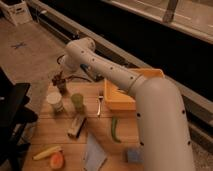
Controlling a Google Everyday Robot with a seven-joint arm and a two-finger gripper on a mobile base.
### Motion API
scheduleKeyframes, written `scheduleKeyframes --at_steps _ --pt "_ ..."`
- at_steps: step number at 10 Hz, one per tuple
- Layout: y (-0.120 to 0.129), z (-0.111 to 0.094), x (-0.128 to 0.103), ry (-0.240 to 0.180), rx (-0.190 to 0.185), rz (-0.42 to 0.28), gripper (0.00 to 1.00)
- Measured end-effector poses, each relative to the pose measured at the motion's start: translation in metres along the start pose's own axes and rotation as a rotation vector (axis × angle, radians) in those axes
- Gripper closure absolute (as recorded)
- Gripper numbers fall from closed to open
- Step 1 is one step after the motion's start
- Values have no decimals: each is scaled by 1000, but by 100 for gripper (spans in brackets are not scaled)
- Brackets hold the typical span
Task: Place grapes in metal cup
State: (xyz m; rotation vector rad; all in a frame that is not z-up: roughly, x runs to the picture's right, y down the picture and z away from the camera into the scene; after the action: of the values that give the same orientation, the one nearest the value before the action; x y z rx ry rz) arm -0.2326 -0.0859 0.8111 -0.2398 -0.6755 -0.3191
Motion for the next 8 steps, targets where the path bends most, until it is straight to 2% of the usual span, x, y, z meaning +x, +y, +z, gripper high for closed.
scheduleKeyframes --at_steps 2,5,8 --pt "-13 7 -6 -24 53 -24 100" --pt "-31 11 -9 -40 106 -51 100" --pt "-56 19 4 -91 138 -31 100"
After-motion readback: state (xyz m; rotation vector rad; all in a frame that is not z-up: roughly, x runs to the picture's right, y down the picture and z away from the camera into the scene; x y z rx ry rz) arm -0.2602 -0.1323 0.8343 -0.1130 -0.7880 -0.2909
